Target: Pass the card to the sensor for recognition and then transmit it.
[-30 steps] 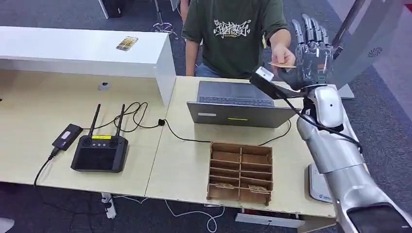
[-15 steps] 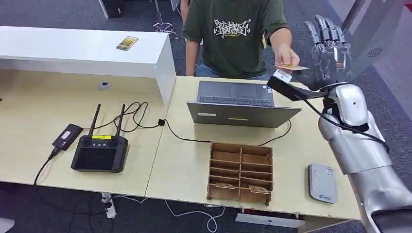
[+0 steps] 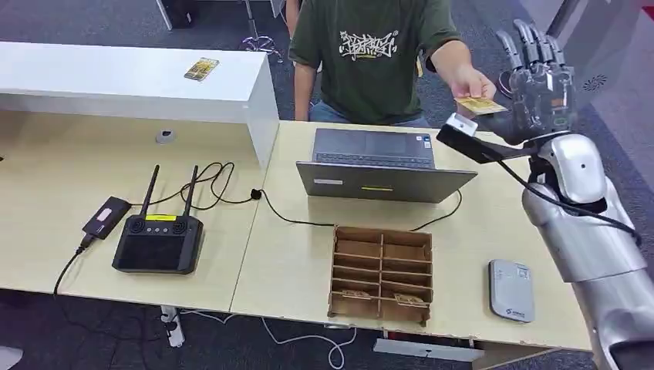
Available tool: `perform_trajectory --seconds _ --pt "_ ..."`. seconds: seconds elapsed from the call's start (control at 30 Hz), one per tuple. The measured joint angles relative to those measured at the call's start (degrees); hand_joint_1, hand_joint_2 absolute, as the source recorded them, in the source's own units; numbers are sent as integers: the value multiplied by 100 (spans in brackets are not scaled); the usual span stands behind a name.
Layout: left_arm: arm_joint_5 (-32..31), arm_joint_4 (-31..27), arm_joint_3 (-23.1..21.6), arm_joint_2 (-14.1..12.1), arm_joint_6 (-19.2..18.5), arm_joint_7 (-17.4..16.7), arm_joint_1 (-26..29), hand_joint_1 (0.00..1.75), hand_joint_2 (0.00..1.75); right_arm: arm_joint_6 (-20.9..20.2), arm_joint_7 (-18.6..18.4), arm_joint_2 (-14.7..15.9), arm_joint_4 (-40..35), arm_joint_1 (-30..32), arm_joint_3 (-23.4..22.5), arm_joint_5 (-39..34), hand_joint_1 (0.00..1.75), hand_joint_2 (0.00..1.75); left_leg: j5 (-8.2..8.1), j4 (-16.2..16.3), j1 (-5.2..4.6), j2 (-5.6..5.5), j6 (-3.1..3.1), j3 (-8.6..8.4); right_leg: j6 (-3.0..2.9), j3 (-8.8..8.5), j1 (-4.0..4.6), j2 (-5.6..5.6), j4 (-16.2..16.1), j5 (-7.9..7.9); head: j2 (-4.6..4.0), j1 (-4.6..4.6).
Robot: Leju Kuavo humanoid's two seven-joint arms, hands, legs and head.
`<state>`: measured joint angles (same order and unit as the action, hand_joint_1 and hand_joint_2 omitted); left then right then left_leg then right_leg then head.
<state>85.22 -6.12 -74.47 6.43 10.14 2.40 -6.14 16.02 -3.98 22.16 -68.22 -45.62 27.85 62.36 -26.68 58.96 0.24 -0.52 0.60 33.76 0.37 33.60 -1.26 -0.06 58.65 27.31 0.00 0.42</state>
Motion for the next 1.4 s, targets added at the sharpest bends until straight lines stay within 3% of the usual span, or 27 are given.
perform_trajectory --seconds 0.03,0.07,1.1,1.2,1.33,1.4 --pt "0 0 2 0 0 4 0 0 0 2 2 0 0 0 11 -4 138 175 0 0 0 0 0 0 0 0 0 0 0 0 0 -2" --pt "0 0 2 0 0 15 0 0 0 7 2 0 0 1 20 -9 171 175 0 0 0 0 0 0 0 0 0 0 0 0 0 -2" --pt "13 0 2 -4 0 17 0 0 0 4 -2 -2 20 3 203 -90 175 175 0 0 0 0 0 2 0 0 0 -2 0 0 0 -2" --pt "17 0 2 -2 0 17 1 0 0 -342 134 -55 17 7 146 -905 175 175 0 0 0 0 0 3 0 -1 0 -1 0 0 0 0" --pt "31 0 11 -2 -4 70 9 0 0 -1498 219 -358 72 14 -207 -3273 175 175 0 -1 1 2 0 2 0 0 1 0 1 0 0 0" --pt "33 0 20 -4 -11 74 16 0 0 -1795 219 -501 186 -11 -389 -4147 175 175 0 -1 1 1 0 2 0 0 1 -1 1 0 0 -2"
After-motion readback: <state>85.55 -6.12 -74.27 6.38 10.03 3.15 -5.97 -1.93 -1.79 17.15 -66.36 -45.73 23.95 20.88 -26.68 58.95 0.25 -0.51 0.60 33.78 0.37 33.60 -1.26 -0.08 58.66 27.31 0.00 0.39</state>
